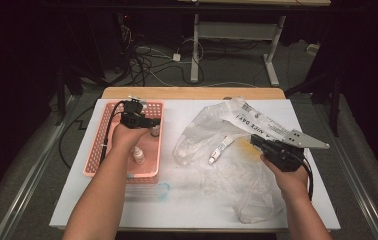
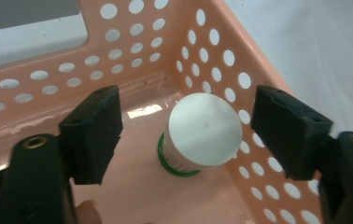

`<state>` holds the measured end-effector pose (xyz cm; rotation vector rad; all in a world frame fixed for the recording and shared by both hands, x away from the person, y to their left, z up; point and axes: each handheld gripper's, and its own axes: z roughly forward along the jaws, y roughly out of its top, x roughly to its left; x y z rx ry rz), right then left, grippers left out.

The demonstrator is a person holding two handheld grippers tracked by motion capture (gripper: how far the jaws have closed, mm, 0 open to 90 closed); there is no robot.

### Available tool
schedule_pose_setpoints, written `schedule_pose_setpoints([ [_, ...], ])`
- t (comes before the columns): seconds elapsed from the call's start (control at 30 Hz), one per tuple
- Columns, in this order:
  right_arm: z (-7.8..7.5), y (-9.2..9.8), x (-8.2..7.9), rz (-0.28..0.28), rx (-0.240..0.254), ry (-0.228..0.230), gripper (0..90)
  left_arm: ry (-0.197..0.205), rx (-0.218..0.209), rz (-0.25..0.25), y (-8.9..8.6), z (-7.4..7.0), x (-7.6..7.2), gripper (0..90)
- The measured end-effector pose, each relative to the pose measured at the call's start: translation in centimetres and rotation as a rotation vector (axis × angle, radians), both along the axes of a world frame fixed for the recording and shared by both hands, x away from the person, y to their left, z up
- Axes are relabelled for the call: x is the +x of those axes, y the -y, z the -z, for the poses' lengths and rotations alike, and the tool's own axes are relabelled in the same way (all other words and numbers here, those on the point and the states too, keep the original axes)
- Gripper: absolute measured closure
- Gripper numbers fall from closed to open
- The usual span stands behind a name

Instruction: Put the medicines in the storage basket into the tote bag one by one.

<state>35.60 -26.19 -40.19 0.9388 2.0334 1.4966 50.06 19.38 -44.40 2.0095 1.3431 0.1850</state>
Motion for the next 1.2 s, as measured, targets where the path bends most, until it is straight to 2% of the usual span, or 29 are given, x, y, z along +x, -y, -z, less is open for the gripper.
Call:
schedule_pose_setpoints([
  [0.17,0.0,0.0,0.0,0.001,0.001,0.001,90.0,-0.021,0.014,0.024,0.0,0.2,0.4,32.0],
  [0.23,0.0,0.0,0.0,0.001,0.001,0.001,90.0,-0.031,0.036,0.033,0.2,0.3,0.5,32.2],
  [0.33,0.0,0.0,-0.1,0.000,0.002,0.001,90.0,-0.042,0.038,0.032,0.2,0.5,0.6,32.6],
  [0.5,-0.1,0.0,-0.1,0.001,0.000,0.003,90.0,-0.053,0.078,0.045,0.6,1.0,0.7,37.8],
  [0.6,0.0,0.0,-0.1,-0.001,0.001,0.002,90.0,-0.052,0.075,0.040,0.6,1.2,0.8,38.8],
  [0.77,0.0,-0.1,-0.1,-0.002,0.001,0.002,90.0,-0.039,0.088,0.055,0.9,1.2,0.7,47.1],
  [1.0,-0.1,-0.1,-0.1,0.000,0.001,0.004,90.0,-0.041,0.108,0.050,0.9,1.0,0.6,48.1],
  [1.13,-0.1,-0.1,-0.1,-0.001,0.000,0.007,90.0,-0.027,0.093,0.030,0.6,0.5,0.4,48.2],
  [1.2,-0.1,-0.1,-0.1,0.000,0.000,0.007,90.0,-0.016,0.100,0.028,0.5,0.1,0.1,48.3],
])
